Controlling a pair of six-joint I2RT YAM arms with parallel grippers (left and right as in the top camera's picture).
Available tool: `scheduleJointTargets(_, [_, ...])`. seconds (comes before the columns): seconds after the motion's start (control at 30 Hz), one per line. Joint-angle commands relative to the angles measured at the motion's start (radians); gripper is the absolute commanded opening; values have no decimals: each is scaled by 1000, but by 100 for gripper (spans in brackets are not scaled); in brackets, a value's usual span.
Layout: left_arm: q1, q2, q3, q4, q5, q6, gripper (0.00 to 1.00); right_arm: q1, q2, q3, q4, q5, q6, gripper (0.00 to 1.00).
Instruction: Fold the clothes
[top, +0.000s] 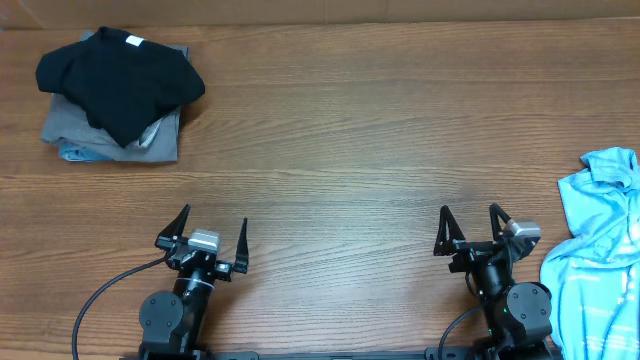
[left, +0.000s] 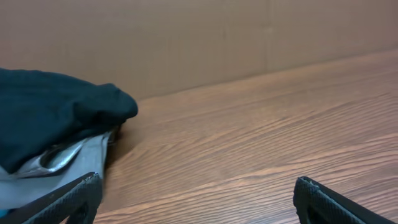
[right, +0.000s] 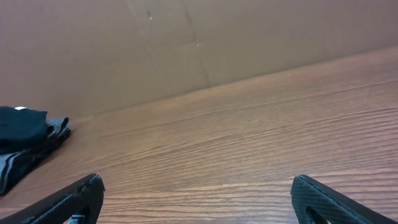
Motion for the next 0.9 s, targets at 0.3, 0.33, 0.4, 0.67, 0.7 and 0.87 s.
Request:
scheduleJointTargets(0.3, [5,8,153,-57,116,-30,100,-1,4,132,-23,-156,83,100])
scheduleJointTargets(0.33, [5,26,188,-81,111,-29,100,-1,19,165,-48,-156,105,100])
scheduleJointTargets(0.4, [5,93,277,-133,93,-29,100,-1,77,260,-131,-161,139,100])
scheduleJointTargets(0.67, [5,541,734,-373,41,-38,100,-4,529,783,-590,-142,139,100])
scheduleJointTargets(0.7, [5,597,792,-418,42,-48,100,-4,602,854,-653,-130,139,100])
scheduleJointTargets(0.87, [5,916,1126,-699,75,-73,100,-4,948,1166,-909,-118,125,100])
